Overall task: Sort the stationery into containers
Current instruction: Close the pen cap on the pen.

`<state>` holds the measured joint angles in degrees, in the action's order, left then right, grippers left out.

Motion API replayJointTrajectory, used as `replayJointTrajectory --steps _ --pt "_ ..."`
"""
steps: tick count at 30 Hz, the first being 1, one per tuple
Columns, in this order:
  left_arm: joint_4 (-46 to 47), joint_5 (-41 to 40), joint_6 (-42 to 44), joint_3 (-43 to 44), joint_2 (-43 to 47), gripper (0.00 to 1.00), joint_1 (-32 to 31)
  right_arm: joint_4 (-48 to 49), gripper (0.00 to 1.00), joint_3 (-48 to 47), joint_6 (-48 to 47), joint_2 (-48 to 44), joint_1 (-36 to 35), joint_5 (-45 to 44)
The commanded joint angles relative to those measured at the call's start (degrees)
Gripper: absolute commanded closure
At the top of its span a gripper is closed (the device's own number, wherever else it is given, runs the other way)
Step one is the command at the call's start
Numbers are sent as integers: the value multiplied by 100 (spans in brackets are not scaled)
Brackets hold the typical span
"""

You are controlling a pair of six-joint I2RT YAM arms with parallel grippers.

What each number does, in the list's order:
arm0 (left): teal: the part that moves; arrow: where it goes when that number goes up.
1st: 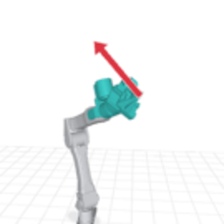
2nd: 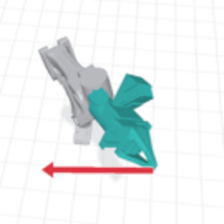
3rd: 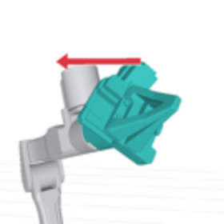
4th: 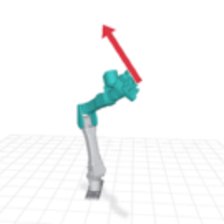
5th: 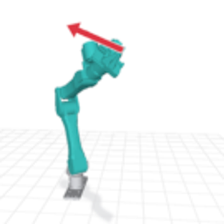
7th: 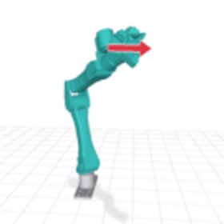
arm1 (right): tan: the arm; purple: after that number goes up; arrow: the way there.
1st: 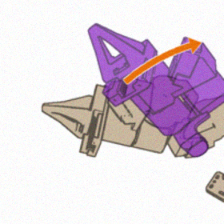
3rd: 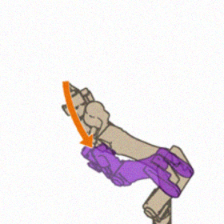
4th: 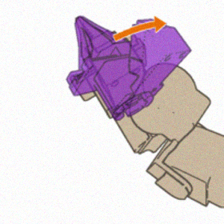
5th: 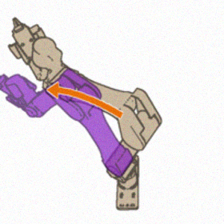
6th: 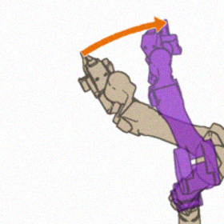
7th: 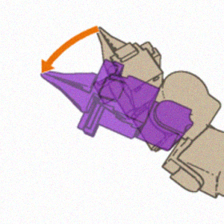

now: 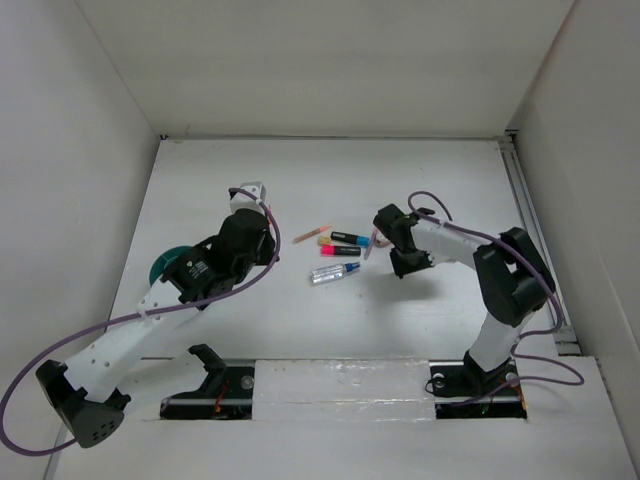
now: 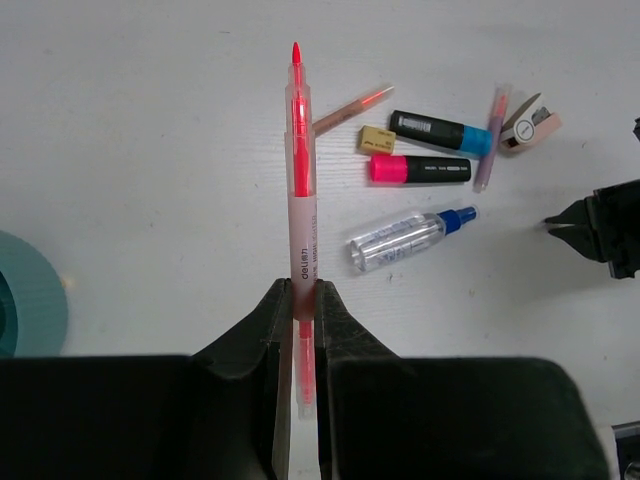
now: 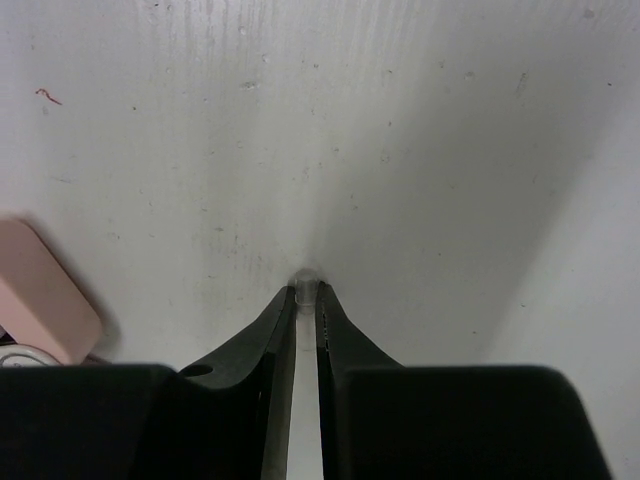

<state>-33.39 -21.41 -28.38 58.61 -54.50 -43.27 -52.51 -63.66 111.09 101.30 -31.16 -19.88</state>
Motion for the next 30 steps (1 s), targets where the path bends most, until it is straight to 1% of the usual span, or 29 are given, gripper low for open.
replayJointTrajectory --steps 1,2,4,5,6,8,9,11,12,13,14,15,16,17,18,19,20,23,24,26,28,30 --pt "156 31 34 -25 202 100 29 918 100 249 -157 137 -13 -173" --pt "209 119 87 -25 203 100 29 1083 100 249 -453 -142 -13 -253" --pt "367 601 201 -165 413 100 29 1487 100 370 -998 -486 -13 -437" --pt "525 794 341 -166 466 100 29 2072 100 372 -1828 -845 39 -507" --pt "587 1109 403 -218 467 100 29 2383 100 433 -2332 -1005 40 -569" --pt "649 1270 456 -218 528 100 -23 2850 100 355 -3282 -1251 92 -570" --pt "710 1349 517 -218 528 100 -24 3208 100 354 -4209 -1435 92 -570" --pt "772 1656 587 -271 467 100 -94 3579 100 275 -5067 -1638 92 -246" --pt "851 1753 588 -271 467 100 -94 3790 100 275 -5471 -1883 144 -79" --pt "851 1893 649 -271 467 100 -94 4192 100 345 -6145 -2007 145 114" --pt "912 1947 650 -323 414 100 -94 4405 100 406 -6456 -2130 232 577" --pt "913 2008 702 -324 414 100 -94 4616 100 555 -6746 -2245 311 825" --pt "1000 2087 702 -324 414 100 -94 5097 100 678 -7202 -2472 312 1045" --pt "1001 2314 755 -324 414 100 -94 5354 100 792 -7372 -2579 364 1674" --pt "1140 2473 825 -376 414 100 -94 5679 100 1081 -7547 -2684 443 2080" --pt "1141 2631 825 -377 475 100 -94 6308 100 1205 -7775 -2885 444 2493" --pt "1237 2946 904 -377 475 100 -94 6541 100 1294 -7778 -2983 444 3081" --pt "1510 3396 1133 -516 634 100 -94 6920 100 1295 -7891 -3168 444 3534" --pt "1511 3485 1133 -517 712 100 -94 6973 100 1199 -7944 -3169 444 3874" --pt "1563 3486 1185 -517 765 100 -94 7149 100 1093 -7945 -3169 444 4245" --pt "1633 3617 1186 -569 818 100 -94 7535 100 1022 -8006 -3169 304 4605" --pt "1686 3687 1238 -570 818 100 -94 7825 100 961 -7954 -3116 242 4659"
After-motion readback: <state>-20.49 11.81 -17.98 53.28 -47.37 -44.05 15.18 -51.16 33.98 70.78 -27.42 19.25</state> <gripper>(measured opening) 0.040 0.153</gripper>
